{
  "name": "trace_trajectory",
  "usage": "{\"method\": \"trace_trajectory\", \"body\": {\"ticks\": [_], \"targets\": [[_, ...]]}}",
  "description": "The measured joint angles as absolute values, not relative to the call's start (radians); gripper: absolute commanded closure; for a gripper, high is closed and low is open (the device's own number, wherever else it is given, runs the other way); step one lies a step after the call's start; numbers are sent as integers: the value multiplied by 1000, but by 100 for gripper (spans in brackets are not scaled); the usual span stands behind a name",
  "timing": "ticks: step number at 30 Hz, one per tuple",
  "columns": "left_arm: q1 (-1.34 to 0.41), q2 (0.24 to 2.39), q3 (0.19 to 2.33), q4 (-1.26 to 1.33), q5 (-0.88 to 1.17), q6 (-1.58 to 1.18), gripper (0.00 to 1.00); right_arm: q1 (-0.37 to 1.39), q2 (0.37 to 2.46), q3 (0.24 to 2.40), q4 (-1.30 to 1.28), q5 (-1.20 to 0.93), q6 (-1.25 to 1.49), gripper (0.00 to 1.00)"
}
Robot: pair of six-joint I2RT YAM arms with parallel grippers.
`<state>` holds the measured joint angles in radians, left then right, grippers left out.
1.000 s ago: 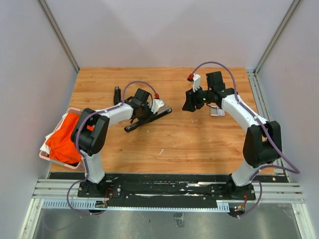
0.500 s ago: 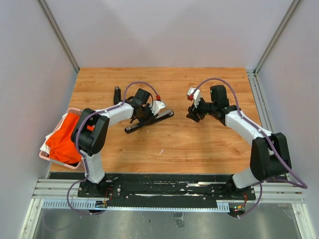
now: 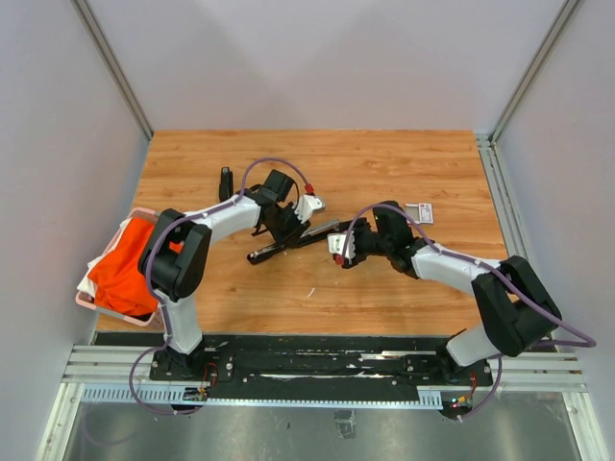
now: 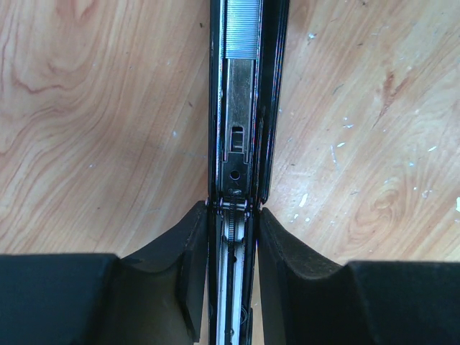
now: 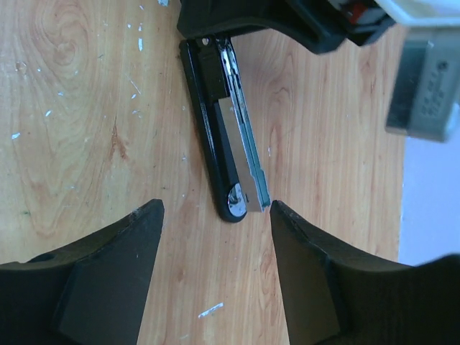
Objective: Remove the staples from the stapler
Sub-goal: Unload the staple at the center of the board.
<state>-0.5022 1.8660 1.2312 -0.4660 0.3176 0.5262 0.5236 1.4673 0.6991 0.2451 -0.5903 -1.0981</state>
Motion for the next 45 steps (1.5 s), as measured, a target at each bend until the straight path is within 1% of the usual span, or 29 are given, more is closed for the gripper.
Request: {"method": "trace_trajectory", "body": {"ticks": [7,15,23,31,37,45], "targets": [[-506,1866,1239,-475,360,487,100,580,1526,662,359,-519,-1208,36],[-506,1866,1240,-492,412,444,100,609,1582,641,416,-491,-1287,35],[-506,1871,1242,-504,451,418,100,657,1664,642,485,-451,-1317,35],[-506,1871,1242,-504,472,406,100,709,1731,647,619,-388,-1319,35],[-506,1872,1244,-505,487,395,100,740,1783,651,719,-326,-1314,37],[-506,1874,1245,-508,511,384,100,764,1794,658,730,-313,-1285,40]]}}
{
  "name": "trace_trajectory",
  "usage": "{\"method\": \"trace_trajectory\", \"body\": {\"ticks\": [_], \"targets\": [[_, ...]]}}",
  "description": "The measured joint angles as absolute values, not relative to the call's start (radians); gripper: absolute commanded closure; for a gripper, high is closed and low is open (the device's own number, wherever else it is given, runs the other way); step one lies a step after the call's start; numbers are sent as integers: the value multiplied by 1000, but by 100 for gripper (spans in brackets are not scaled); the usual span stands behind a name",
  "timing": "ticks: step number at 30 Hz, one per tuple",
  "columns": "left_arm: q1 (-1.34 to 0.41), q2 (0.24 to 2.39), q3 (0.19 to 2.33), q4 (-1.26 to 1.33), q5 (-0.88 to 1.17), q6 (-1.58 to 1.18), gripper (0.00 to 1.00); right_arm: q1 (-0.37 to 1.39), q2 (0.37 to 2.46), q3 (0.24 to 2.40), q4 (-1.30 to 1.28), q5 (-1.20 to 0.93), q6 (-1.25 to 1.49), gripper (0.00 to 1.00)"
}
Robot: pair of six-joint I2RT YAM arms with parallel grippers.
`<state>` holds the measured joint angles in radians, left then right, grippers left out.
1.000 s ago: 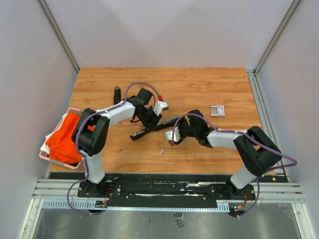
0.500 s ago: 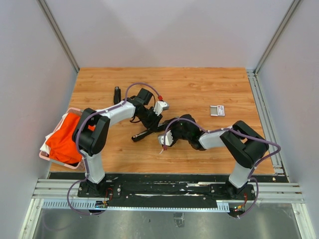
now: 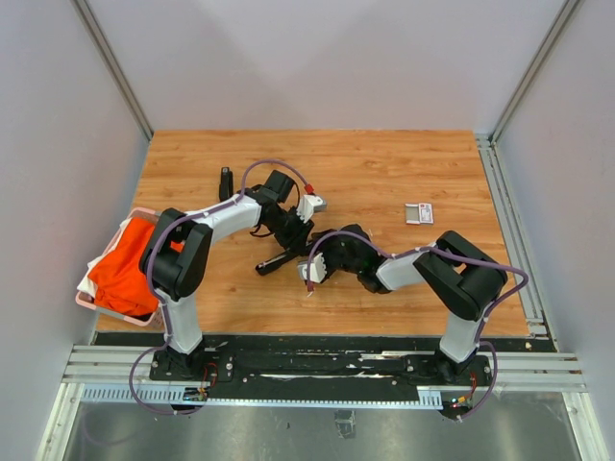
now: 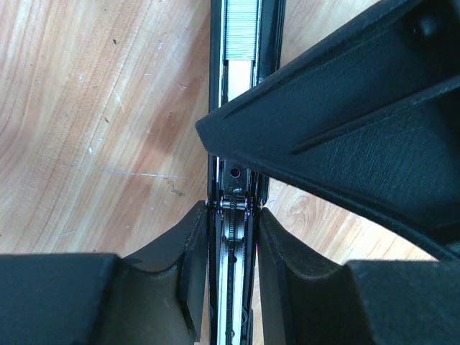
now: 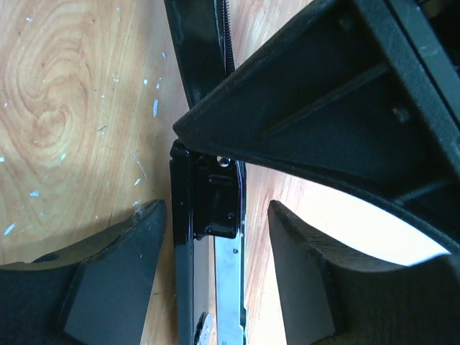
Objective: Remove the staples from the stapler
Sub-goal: Unload the staple at the center of the board.
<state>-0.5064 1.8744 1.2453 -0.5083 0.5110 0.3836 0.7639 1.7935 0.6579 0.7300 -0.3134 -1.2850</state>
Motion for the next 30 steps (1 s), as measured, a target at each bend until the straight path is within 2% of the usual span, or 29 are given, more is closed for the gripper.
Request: {"method": "trace_trajectory", "body": {"ticks": [11,21,25,30], "targets": [[-506,1876,1245,-511,530,383,100,780,1826,675,749,-313,-1229,53],[-504,1876,1245,-509,531,390,100,781,1883,653,894,-283,-1219,77],[-504,1876,1246,-507,532,393,92,781,1889,642,928,-273,-1208,84],[-503,1876,1251,-510,533,400,78,784,1890,635,947,-260,-1196,86]]}}
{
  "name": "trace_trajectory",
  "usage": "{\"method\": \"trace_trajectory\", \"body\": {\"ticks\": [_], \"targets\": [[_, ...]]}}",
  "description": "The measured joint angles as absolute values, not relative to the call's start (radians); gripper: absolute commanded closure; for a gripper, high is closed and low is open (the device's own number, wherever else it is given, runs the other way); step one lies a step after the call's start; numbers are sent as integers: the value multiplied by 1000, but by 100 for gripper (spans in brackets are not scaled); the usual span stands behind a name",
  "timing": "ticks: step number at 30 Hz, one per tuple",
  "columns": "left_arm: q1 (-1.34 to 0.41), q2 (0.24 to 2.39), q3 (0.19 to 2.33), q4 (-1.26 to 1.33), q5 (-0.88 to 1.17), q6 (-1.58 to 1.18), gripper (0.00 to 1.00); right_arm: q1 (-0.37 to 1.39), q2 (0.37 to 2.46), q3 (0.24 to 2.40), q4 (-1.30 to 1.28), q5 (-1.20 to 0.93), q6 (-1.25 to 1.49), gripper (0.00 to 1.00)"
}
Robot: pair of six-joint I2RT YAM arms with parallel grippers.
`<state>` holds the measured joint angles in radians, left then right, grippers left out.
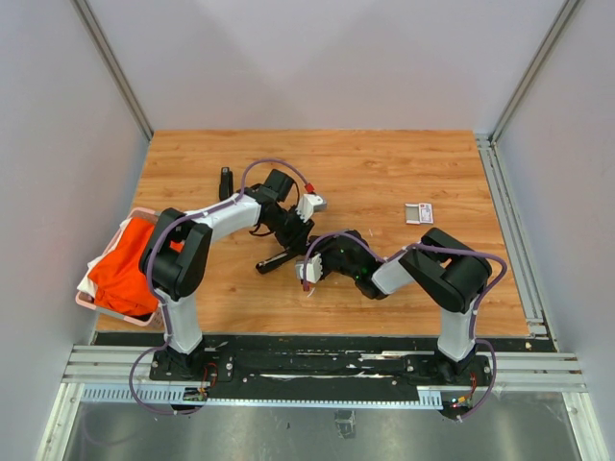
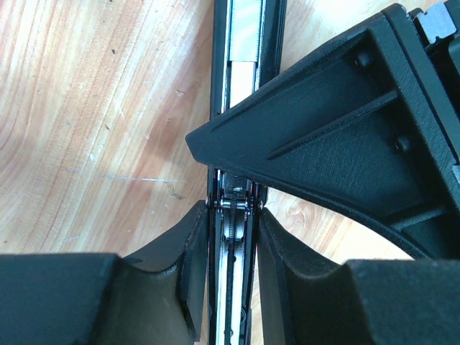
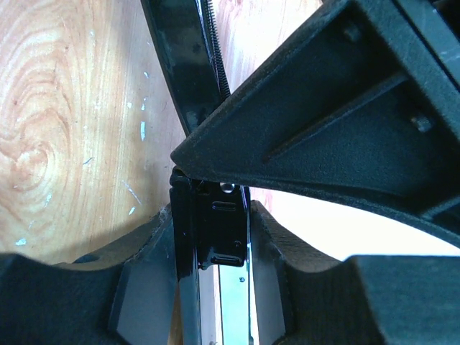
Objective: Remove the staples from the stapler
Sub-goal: Unload the staple at the center of the board.
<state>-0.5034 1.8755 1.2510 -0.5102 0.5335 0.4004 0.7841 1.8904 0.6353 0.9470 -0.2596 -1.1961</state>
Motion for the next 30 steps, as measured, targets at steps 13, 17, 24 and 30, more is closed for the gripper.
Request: {"method": "trace_trajectory", "body": {"ticks": [13,17,24,30], "targets": [[-446,1871,1247,-556,554,427,46,785,1891,615,974,-230,-1170,87],[-437,1852,1225,-572,537,442,46,785,1891,612,978,-226,-1163,87],[-434,1841,1211,-582,513,463,48,782,1890,604,992,-224,-1152,87],[-434,1841,1190,-578,507,468,55,778,1890,603,995,-224,-1140,87]]}}
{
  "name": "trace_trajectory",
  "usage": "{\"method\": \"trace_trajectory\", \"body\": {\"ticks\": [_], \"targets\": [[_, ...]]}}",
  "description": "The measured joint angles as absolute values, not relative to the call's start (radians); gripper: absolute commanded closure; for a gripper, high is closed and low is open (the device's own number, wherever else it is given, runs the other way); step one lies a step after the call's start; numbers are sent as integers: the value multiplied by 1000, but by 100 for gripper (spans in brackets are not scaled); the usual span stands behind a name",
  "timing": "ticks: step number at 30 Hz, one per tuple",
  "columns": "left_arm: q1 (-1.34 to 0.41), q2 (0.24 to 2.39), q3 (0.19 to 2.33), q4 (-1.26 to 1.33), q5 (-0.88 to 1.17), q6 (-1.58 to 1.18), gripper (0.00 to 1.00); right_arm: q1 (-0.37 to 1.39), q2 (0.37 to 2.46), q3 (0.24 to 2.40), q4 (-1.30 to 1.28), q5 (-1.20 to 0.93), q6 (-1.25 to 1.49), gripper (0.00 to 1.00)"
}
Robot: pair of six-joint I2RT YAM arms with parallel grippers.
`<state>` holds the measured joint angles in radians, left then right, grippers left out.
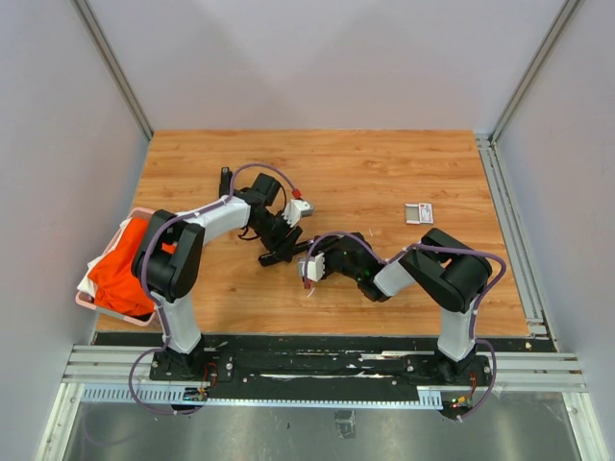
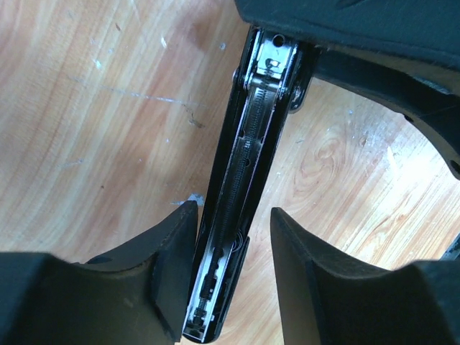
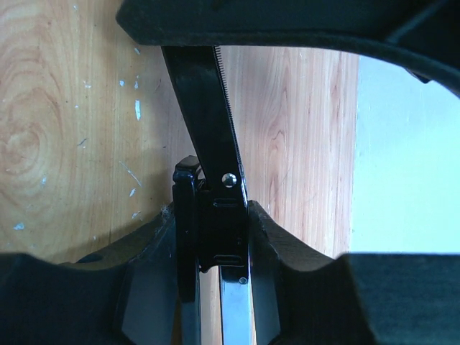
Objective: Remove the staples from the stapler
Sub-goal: Unload the staple at the center of the board.
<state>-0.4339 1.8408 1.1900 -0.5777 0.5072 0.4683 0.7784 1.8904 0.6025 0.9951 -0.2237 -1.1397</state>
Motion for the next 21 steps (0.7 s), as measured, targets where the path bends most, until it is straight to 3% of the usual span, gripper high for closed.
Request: {"method": "trace_trajectory", "body": {"ticks": [6,10,16,21], "targets": [[-431,1840,1172,-574,514,493,88,778,1890,603,1002,-224,-1136,86],[-433,1840,1171,-573,527,493,99,774,1890,603,1006,-225,-1146,76],[-433,1840,1171,-574,536,488,100,774,1890,603,1006,-226,-1146,53],[-434,1840,1171,-580,532,467,100,774,1887,607,1007,-231,-1117,45]]}}
